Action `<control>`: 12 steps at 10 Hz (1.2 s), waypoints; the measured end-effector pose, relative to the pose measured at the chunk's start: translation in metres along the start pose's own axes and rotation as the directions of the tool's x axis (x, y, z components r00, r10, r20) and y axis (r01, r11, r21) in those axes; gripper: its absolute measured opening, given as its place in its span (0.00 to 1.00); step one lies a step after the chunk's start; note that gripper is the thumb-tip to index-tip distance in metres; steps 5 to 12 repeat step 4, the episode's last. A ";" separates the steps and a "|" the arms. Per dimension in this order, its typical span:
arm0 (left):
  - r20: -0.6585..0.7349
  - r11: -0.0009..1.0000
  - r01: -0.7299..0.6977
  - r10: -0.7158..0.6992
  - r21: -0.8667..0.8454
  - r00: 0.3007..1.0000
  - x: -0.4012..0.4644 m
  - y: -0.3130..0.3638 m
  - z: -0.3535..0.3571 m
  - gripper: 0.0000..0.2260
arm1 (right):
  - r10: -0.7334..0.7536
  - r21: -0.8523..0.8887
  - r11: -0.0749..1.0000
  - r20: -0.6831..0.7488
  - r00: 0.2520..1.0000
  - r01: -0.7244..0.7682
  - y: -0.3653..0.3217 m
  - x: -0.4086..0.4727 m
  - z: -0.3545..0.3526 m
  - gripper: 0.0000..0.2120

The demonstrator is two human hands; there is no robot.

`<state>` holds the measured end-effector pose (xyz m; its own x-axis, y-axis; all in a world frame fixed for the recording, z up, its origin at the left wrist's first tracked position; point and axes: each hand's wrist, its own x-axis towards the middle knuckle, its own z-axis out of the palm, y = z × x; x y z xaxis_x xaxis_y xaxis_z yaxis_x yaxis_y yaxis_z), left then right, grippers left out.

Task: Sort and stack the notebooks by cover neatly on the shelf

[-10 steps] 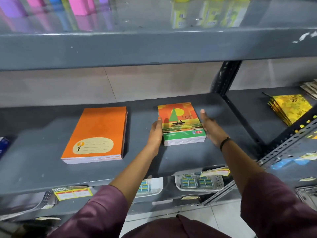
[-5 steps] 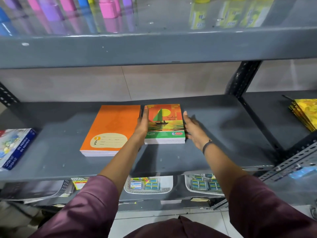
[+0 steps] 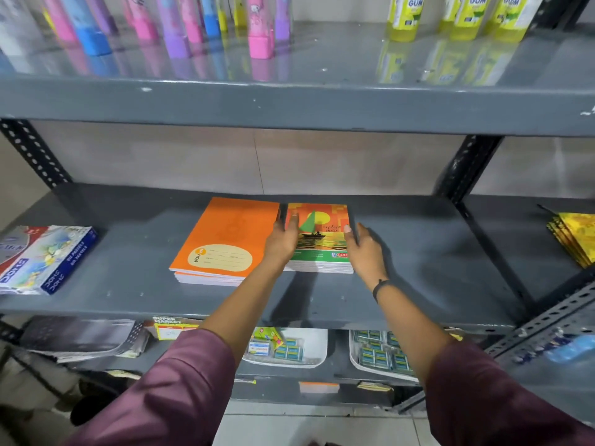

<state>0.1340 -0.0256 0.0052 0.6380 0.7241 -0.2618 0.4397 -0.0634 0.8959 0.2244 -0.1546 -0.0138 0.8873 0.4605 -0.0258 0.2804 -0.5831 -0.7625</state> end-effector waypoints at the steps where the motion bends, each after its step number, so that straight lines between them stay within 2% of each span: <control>1: -0.008 0.950 -0.222 0.230 0.221 0.973 -0.028 -0.004 -0.019 0.21 | -0.194 -0.165 0.970 -0.082 0.977 0.179 -0.018 -0.029 0.005 0.22; 2: 0.024 0.863 -0.362 0.378 0.353 0.925 -0.054 -0.008 -0.035 0.19 | -0.268 -0.221 0.946 -0.124 0.956 0.237 -0.038 -0.052 0.007 0.22; 3: 0.034 0.629 -0.582 0.664 0.516 0.747 -0.099 -0.013 -0.065 0.22 | -0.412 -0.287 0.898 -0.281 0.866 0.334 -0.076 -0.102 0.011 0.22; 4: 0.042 0.454 -0.649 0.800 0.610 0.599 -0.118 -0.012 -0.086 0.24 | -0.516 -0.374 0.845 -0.377 0.769 0.383 -0.095 -0.126 0.012 0.22; 12: 0.042 0.454 -0.649 0.800 0.610 0.599 -0.118 -0.012 -0.086 0.24 | -0.516 -0.374 0.845 -0.377 0.769 0.383 -0.095 -0.126 0.012 0.22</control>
